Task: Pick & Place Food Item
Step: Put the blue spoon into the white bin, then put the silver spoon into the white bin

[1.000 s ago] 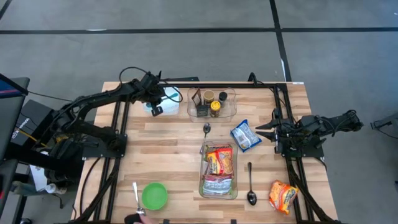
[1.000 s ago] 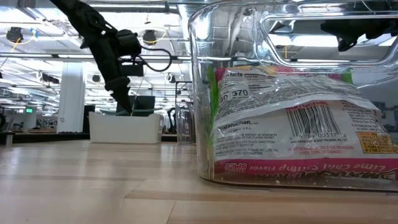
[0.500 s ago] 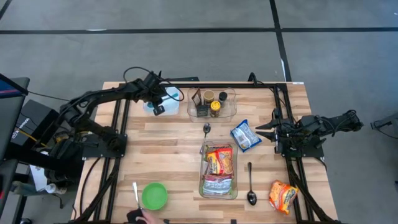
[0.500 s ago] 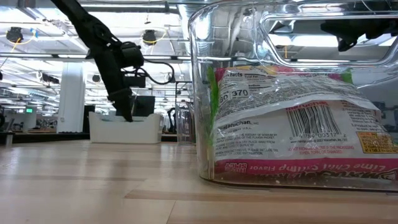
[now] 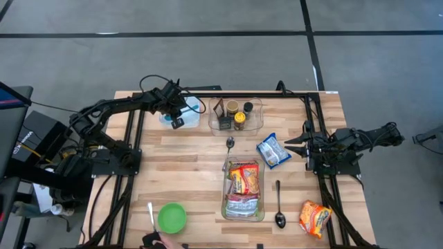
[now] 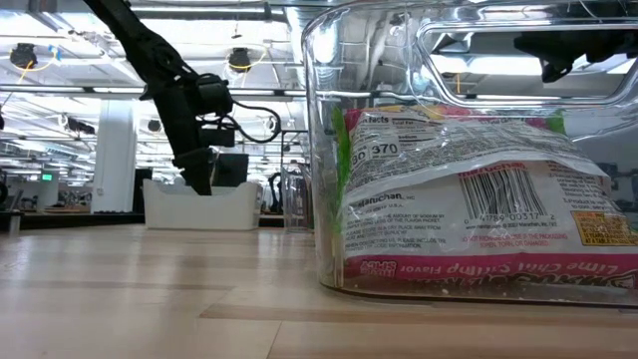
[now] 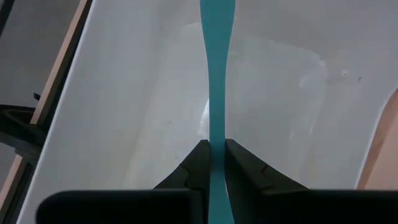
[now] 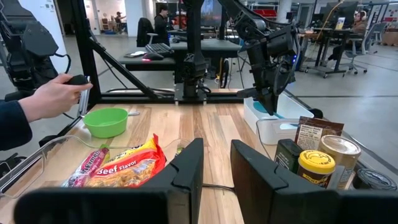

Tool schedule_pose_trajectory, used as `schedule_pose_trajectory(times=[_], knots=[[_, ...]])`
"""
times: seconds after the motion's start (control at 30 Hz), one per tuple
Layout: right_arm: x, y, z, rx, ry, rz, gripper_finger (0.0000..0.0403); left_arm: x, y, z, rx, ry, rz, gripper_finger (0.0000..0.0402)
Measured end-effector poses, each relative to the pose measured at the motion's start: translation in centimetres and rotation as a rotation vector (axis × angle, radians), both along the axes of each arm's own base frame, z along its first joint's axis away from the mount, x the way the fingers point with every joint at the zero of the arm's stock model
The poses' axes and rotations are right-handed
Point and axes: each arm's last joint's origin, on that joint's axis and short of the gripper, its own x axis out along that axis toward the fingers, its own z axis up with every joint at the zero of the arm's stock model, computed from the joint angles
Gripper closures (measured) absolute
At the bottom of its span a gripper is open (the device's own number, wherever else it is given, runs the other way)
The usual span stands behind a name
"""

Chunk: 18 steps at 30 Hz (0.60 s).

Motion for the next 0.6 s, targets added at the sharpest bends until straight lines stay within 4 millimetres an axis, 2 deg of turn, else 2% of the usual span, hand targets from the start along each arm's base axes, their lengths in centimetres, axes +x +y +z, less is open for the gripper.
schedule_pose_trajectory(times=[0.33,0.6], knots=[[0.0,0.0,-0.01,0.0,0.0,0.0,0.0328,-0.16,-0.25,-0.15,-0.032,0.014,0.02,0.0333],[0.0,0.01,-0.01,0.0,0.001,0.001,0.0328,-0.12,-0.26,-0.14,-0.032,0.011,0.018,0.0324]])
